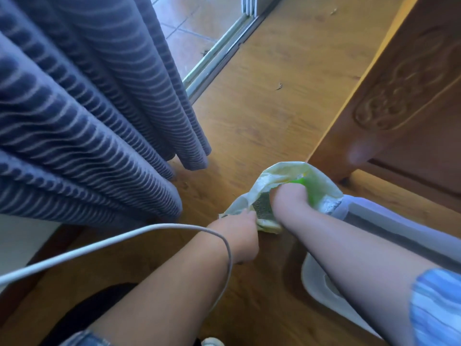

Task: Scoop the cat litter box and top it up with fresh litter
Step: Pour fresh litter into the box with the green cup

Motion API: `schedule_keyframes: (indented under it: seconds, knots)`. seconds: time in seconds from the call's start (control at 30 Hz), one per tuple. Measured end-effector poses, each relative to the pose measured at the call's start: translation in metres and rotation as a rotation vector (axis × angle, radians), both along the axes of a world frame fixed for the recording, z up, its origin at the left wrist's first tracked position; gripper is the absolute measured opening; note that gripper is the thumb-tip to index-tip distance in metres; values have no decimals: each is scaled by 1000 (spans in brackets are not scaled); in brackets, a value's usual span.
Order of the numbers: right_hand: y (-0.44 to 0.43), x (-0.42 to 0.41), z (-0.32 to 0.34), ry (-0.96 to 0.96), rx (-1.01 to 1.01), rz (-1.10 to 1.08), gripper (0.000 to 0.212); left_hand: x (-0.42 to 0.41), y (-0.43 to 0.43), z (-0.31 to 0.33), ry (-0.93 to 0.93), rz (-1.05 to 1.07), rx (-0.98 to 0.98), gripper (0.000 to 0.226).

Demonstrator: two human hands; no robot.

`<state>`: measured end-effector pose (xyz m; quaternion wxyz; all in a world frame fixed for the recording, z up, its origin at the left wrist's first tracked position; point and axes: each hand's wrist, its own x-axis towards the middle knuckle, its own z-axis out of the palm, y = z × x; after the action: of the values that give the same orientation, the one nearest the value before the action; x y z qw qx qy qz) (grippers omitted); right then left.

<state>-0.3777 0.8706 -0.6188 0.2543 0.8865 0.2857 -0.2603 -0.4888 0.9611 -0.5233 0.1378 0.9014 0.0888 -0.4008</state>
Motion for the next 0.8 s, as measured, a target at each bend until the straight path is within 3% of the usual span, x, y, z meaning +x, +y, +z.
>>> schedule_keyframes:
  seconds: [0.1, 0.3, 0.47, 0.57, 0.67, 0.73, 0.8]
  knots:
    - [0, 7, -9, -5, -7, 64, 36, 4, -5, -3, 68, -61, 39, 24]
    - [10, -6, -29, 5, 51, 146, 38, 3, 0, -5, 119, 89, -16, 75]
    - [14, -4, -25, 240, 331, -135, 17, 2, 8, -1, 87, 178, -12, 69]
    - [13, 1, -28, 391, 417, -252, 16, 5, 9, 1, 90, 162, -23, 72]
    - [-4, 18, -27, 564, 592, -554, 24, 8, 8, 3, 93, 156, -5, 78]
    - [-16, 32, -18, 664, 605, -690, 24, 9, 7, 1, 97, 141, 26, 76]
    - [-28, 49, 1, 681, 532, -657, 23, 12, 7, 0, 102, 123, 62, 75]
